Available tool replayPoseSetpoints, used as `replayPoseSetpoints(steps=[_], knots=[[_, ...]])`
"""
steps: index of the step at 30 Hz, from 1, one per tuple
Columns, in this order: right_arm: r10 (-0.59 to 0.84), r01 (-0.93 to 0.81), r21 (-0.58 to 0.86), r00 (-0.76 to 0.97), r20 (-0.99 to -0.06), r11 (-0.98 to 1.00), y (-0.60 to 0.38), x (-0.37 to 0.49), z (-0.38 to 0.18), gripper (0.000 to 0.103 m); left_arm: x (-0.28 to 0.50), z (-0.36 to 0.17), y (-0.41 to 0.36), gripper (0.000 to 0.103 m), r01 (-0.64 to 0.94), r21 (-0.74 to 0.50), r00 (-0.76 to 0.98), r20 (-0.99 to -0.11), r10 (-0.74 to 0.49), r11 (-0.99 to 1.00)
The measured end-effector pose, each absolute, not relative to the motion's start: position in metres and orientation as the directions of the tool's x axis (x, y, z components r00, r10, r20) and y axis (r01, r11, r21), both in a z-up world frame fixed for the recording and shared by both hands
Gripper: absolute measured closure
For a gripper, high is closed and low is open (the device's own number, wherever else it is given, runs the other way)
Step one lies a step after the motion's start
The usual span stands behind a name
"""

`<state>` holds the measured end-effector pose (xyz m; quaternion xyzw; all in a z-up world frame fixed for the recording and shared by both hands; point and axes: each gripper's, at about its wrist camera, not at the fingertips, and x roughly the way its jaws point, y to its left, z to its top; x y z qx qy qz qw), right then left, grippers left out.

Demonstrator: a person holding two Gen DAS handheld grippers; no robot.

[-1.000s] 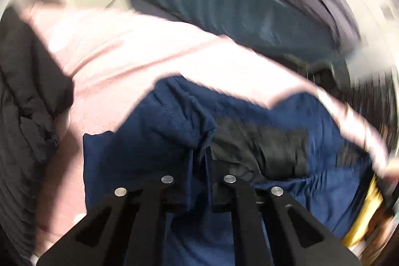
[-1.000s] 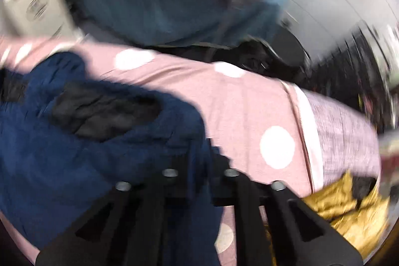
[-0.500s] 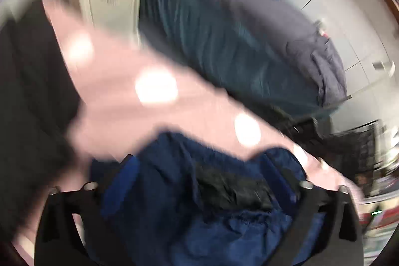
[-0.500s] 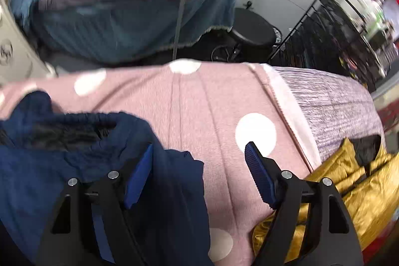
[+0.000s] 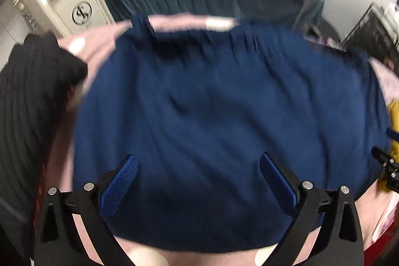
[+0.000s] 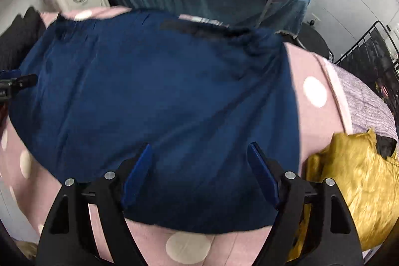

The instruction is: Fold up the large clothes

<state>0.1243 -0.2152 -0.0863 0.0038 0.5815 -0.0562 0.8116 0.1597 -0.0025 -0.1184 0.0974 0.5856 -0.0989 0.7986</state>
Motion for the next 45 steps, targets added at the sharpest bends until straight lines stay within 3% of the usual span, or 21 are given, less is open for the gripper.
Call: replayPoseSetpoints(steps=[10,15,25,32,36,41,45], knots=[[-0.05,0.188,-0.015,0.183,-0.982,0.982,-0.225,0.131,-0.136,0.017,0.179,-0.166,-0.004,0.005,0.235,0.046,0.16,-0.987,0.008,0.971],[-0.088,0.187,-0.062,0.13,-0.988,0.98,-0.215,0.141,-0.152,0.015,0.182,-0.169,-0.004,0.005,0.232,0.062,0.148,-0.989,0.028,0.971],[-0.047,0.232,-0.007,0.166,-0.985,0.973,-0.226,0.128,-0.126,0.014,0.177,-0.151,0.004,0.006,0.234,0.03,0.164,-0.986,-0.009,0.972],[0.013,0.295,0.093,0.261,-0.965,0.951,-0.239,0.084,-0.093,0.015,0.13,-0.11,0.035,0.006,0.201,-0.153,0.224,-0.954,-0.198,0.968],[0.042,0.394,0.149,0.266,-0.963,0.907,-0.267,0.05,-0.092,0.015,0.102,-0.108,0.069,0.006,0.121,-0.206,0.225,-0.947,-0.229,0.971],[0.179,0.564,0.33,0.307,-0.935,0.757,-0.31,0.004,-0.112,0.014,0.076,-0.12,0.122,0.006,-0.108,-0.381,0.25,-0.905,-0.346,0.919],[0.334,0.656,0.511,0.387,-0.859,0.555,-0.326,-0.02,-0.143,0.014,0.065,-0.147,0.142,0.007,-0.257,-0.467,0.23,-0.88,-0.416,0.846]])
